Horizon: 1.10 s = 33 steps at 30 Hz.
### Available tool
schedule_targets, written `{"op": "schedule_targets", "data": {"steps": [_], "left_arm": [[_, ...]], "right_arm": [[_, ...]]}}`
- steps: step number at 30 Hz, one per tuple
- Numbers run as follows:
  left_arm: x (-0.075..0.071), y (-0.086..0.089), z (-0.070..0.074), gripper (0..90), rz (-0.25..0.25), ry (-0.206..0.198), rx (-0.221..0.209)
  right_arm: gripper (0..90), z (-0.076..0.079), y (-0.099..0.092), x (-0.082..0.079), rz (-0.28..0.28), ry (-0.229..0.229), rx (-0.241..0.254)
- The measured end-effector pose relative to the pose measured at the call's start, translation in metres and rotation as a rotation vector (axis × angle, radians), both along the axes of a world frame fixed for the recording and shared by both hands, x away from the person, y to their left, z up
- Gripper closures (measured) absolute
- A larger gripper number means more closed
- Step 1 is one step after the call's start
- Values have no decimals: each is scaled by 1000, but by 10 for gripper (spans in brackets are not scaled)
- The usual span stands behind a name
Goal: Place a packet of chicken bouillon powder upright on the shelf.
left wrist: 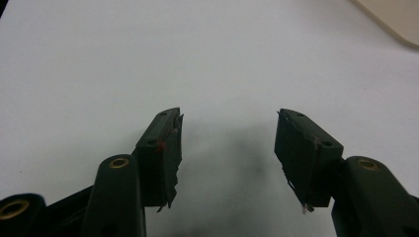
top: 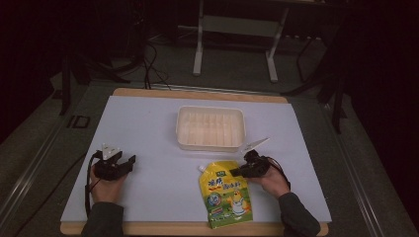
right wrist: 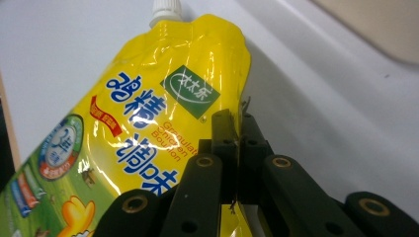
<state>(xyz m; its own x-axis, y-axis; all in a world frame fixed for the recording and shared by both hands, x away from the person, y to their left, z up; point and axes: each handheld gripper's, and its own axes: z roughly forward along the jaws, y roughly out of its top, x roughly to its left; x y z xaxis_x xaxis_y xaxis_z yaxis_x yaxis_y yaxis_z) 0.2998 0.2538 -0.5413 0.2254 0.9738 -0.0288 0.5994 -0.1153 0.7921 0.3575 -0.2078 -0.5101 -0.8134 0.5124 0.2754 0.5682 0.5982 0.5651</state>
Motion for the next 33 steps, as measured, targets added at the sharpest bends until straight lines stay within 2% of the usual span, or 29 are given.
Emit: {"op": "schedule_targets", "data": {"steps": [3,6,11,15,19,22,23,25,30,33], "left_arm": [[0,0,0,433,0,1,2],[0,0,0,433,0,1,3],[0,0,0,432,0,1,5],[0,0,0,432,1,2,5],[0,-1,0,431,2,1,6],[0,-1,0,430,2,2,7],[0,-1,0,429,3,2,7],[0,-1,0,430,3,2,8],[0,-1,0,428,4,2,10],[0,-1,0,428,4,3,11]], "right_arm": [[899,11,-6,-1,-10,-13,56],[899,24,-11,-1,-27,-45,84],[900,46,-24,2,-80,-112,114],[900,67,-42,3,-128,-165,146],[900,92,-61,-1,-183,-234,196],[900,106,-72,-7,-204,-269,230],[900,109,-74,-10,-201,-275,238],[897,112,-76,-16,-177,-273,216],[867,107,-82,-24,-118,-226,199],[861,102,-87,-27,-89,-199,166]]}}
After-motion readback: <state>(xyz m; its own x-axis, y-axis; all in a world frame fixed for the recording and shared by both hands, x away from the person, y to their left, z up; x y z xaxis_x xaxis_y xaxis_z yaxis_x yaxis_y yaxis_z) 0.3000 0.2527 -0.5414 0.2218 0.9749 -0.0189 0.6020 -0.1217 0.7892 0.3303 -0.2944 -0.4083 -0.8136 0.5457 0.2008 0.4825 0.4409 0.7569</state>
